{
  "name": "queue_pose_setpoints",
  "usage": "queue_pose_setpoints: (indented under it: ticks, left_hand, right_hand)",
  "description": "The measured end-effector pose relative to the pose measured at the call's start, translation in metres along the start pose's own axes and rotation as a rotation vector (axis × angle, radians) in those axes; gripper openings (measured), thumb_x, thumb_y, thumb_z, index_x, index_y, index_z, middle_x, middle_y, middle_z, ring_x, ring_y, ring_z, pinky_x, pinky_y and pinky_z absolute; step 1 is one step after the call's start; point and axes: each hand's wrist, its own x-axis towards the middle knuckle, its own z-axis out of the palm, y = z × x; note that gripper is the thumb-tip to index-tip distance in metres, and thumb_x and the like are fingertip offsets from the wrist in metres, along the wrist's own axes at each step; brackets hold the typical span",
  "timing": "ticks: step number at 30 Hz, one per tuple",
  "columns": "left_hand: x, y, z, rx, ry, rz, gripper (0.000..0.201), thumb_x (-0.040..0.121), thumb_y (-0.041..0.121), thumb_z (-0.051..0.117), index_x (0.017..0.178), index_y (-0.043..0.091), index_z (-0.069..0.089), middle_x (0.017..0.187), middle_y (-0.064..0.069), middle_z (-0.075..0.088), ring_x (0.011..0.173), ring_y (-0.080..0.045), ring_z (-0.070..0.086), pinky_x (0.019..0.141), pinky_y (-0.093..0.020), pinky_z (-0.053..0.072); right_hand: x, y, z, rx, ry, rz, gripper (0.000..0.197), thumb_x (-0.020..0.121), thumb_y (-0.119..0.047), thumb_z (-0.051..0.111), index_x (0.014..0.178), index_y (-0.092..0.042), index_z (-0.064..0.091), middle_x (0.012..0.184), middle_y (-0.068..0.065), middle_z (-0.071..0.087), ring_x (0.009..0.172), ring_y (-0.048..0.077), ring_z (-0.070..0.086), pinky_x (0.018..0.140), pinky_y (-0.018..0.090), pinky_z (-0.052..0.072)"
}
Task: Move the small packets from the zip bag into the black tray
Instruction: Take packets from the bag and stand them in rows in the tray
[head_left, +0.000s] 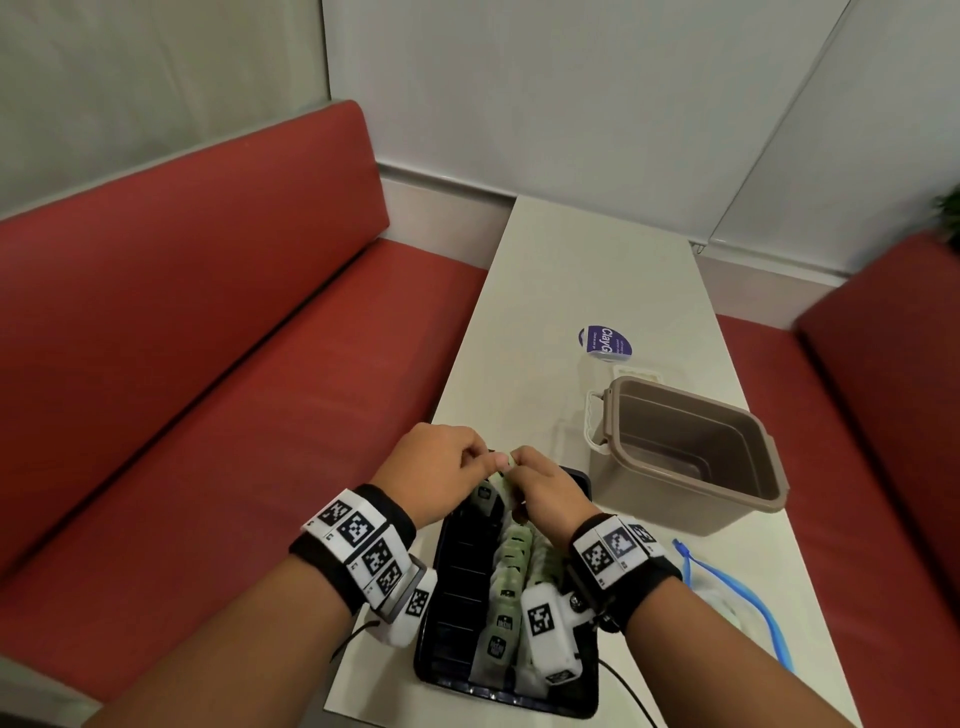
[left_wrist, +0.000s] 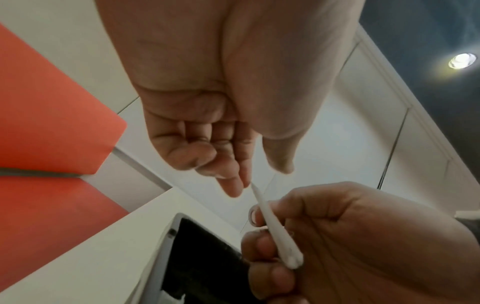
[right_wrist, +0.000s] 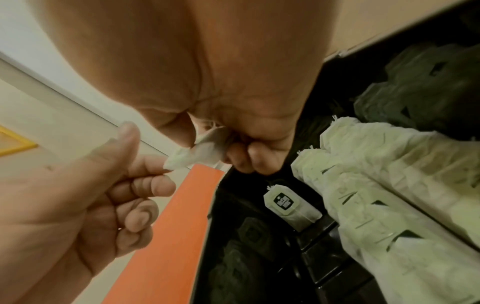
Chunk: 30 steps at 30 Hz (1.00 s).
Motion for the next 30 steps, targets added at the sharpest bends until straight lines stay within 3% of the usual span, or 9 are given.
queue_pose_setpoints:
  ticks: [3, 5, 9, 15, 19, 22, 24, 30]
  left_hand:
    - [0.002, 0.003, -0.001, 0.097, 0.016, 0.020, 0.016, 0.093, 0.036, 0.063, 0.092, 0.024, 0.073, 0.081, 0.007, 0.070, 0.067, -0.006, 0.055, 0.072, -0.028, 0.051]
    - [0.001, 0.003, -0.001, 0.123, 0.016, 0.038, 0.012, 0.093, 0.031, 0.063, 0.092, 0.024, 0.073, 0.082, 0.007, 0.070, 0.069, -0.006, 0.052, 0.071, -0.027, 0.048]
    - [-0.001, 0.003, -0.001, 0.135, 0.010, 0.044, 0.012, 0.092, 0.032, 0.064, 0.091, 0.025, 0.073, 0.084, 0.008, 0.070, 0.074, -0.007, 0.057, 0.073, -0.029, 0.049]
    - [-0.005, -0.015, -0.002, 0.227, -0.025, -0.088, 0.020, 0.090, 0.041, 0.063, 0.101, 0.026, 0.071, 0.094, 0.008, 0.071, 0.089, -0.013, 0.064, 0.076, -0.025, 0.047]
    - [-0.009, -0.025, 0.001, 0.334, -0.127, -0.174, 0.027, 0.089, 0.049, 0.063, 0.097, 0.024, 0.070, 0.096, 0.003, 0.071, 0.091, -0.019, 0.065, 0.081, -0.031, 0.053]
    - [-0.011, -0.028, 0.007, 0.397, -0.210, -0.201, 0.035, 0.088, 0.051, 0.062, 0.079, 0.018, 0.071, 0.082, -0.001, 0.072, 0.080, -0.022, 0.067, 0.073, -0.032, 0.055]
    - [-0.011, -0.031, 0.010, 0.414, -0.249, -0.207, 0.039, 0.088, 0.051, 0.062, 0.073, 0.016, 0.071, 0.069, 0.001, 0.066, 0.071, -0.021, 0.065, 0.064, -0.029, 0.051]
    - [-0.012, -0.032, 0.012, 0.414, -0.283, -0.211, 0.042, 0.091, 0.047, 0.061, 0.062, 0.017, 0.058, 0.061, 0.002, 0.055, 0.066, -0.023, 0.059, 0.060, -0.028, 0.042]
  right_hand:
    - [-0.001, 0.002, 0.001, 0.041, -0.064, -0.024, 0.015, 0.096, -0.007, 0.051, 0.084, -0.013, 0.057, 0.073, 0.010, 0.057, 0.071, 0.025, 0.054, 0.058, 0.031, 0.045]
    - [-0.002, 0.004, 0.000, -0.010, -0.056, -0.073, 0.013, 0.093, -0.007, 0.058, 0.086, -0.015, 0.065, 0.077, 0.012, 0.065, 0.072, 0.020, 0.059, 0.062, 0.027, 0.048]
    - [0.001, 0.006, -0.006, -0.118, 0.081, -0.155, 0.016, 0.089, -0.013, 0.069, 0.079, -0.025, 0.071, 0.064, -0.009, 0.067, 0.053, -0.003, 0.054, 0.057, 0.014, 0.043]
    - [0.020, 0.017, -0.004, -0.320, 0.170, 0.014, 0.020, 0.084, -0.012, 0.072, 0.069, -0.023, 0.066, 0.065, -0.004, 0.065, 0.052, 0.009, 0.057, 0.054, 0.021, 0.047]
    - [0.033, 0.018, 0.009, -0.591, 0.114, 0.120, 0.029, 0.082, -0.018, 0.073, 0.059, -0.030, 0.061, 0.074, -0.006, 0.066, 0.073, 0.016, 0.065, 0.067, 0.024, 0.050]
    - [0.044, 0.014, 0.018, -0.673, 0.086, 0.230, 0.011, 0.085, -0.020, 0.069, 0.078, -0.028, 0.074, 0.094, -0.001, 0.072, 0.090, 0.021, 0.069, 0.081, 0.028, 0.055]
    - [0.051, 0.016, 0.020, -0.688, 0.089, 0.292, 0.014, 0.086, -0.024, 0.067, 0.096, -0.023, 0.078, 0.103, 0.001, 0.073, 0.093, 0.022, 0.069, 0.085, 0.030, 0.056]
    - [0.063, 0.027, 0.024, -0.748, 0.145, 0.379, 0.017, 0.087, -0.028, 0.065, 0.096, -0.021, 0.077, 0.092, 0.003, 0.074, 0.075, 0.023, 0.066, 0.067, 0.026, 0.050]
